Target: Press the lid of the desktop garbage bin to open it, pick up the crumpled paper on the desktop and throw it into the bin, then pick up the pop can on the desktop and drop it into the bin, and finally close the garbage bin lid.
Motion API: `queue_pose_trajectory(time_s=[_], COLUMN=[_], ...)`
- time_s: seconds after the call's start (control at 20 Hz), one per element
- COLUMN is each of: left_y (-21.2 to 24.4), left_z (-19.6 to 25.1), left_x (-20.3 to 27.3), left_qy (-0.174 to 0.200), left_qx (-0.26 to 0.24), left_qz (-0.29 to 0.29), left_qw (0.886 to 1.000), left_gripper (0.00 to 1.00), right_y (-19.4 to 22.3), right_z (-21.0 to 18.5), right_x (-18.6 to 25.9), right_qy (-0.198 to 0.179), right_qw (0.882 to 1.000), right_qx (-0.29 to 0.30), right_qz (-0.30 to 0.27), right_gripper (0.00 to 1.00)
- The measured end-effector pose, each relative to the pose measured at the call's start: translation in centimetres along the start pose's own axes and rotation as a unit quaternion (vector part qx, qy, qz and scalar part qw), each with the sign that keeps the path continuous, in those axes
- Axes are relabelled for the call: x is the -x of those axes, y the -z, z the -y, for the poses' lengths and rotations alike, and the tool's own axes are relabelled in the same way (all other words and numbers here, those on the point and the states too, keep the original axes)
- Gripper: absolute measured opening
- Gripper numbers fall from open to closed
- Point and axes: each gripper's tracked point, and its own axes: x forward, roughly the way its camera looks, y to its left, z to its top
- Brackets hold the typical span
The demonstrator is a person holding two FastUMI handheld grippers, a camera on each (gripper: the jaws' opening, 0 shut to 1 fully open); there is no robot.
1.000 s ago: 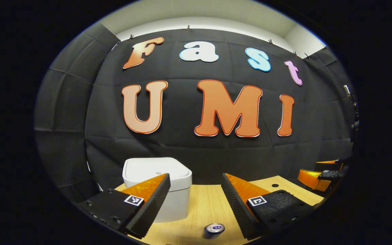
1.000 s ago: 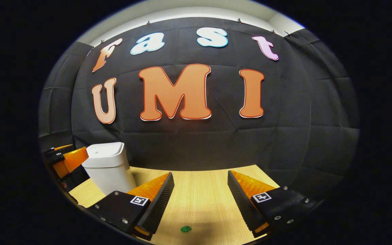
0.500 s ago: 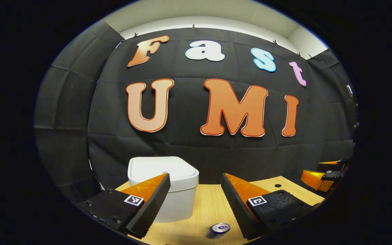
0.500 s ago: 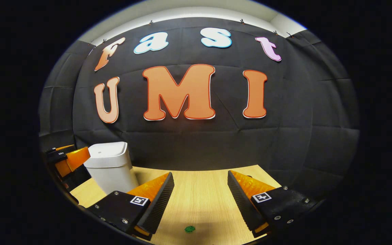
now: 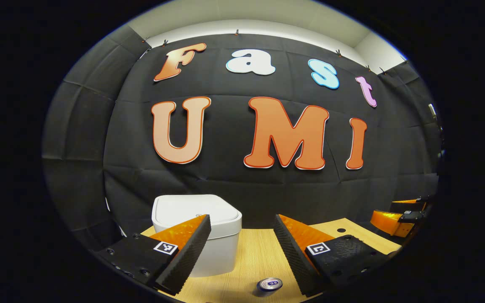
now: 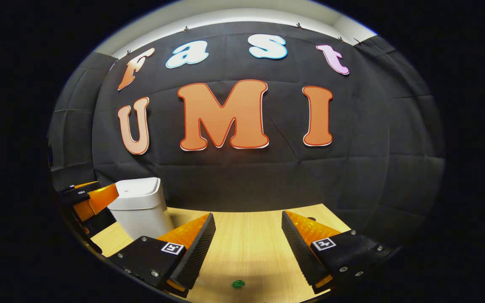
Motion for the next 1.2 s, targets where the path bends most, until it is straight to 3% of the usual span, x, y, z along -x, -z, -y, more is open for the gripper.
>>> queue_pose_trajectory(time_s=[0.4, 0.6, 0.7, 0.8, 0.9, 1.0, 1.2], left_y=[-0.6, -0.8, -0.4, 0.1, 0.5, 0.5, 0.7], left_z=[0.5, -0.1, -0.2, -0.8, -2.9, -4.1, -5.3], left_x=[0.5, 0.6, 0.2, -0.1, -0.5, -0.8, -2.3], left_qy=[0.014, 0.004, 0.014, 0.009, -0.042, -0.057, -0.053], left_qx=[0.009, 0.006, 0.010, 0.009, -0.001, 0.014, -0.006], left_qz=[0.007, 0.010, 0.006, -0.006, -0.015, -0.014, -0.031], left_qw=[1.000, 1.000, 1.000, 1.000, 0.999, 0.998, 0.998], left_gripper=[0.95, 0.95, 0.88, 0.69, 0.51, 0.01, 0.00], right_y=[-0.3, -0.8, -0.7, -0.7, -0.9, -0.7, -0.3], right_z=[-0.6, -0.9, -0.9, -1.0, -1.0, -0.9, -1.2], right_x=[0.2, 0.1, -0.1, -0.1, -0.4, -0.7, -1.3], right_qy=[-0.012, -0.016, -0.019, -0.020, -0.020, -0.020, -0.023], right_qw=[1.000, 1.000, 1.000, 1.000, 1.000, 1.000, 1.000], right_qx=[-0.005, -0.005, -0.001, -0.001, 0.003, 0.006, 0.008], right_qz=[0.004, 0.014, 0.011, 0.010, 0.012, 0.011, 0.003], right_gripper=[0.94, 0.94, 0.94, 0.94, 0.95, 0.94, 0.94])
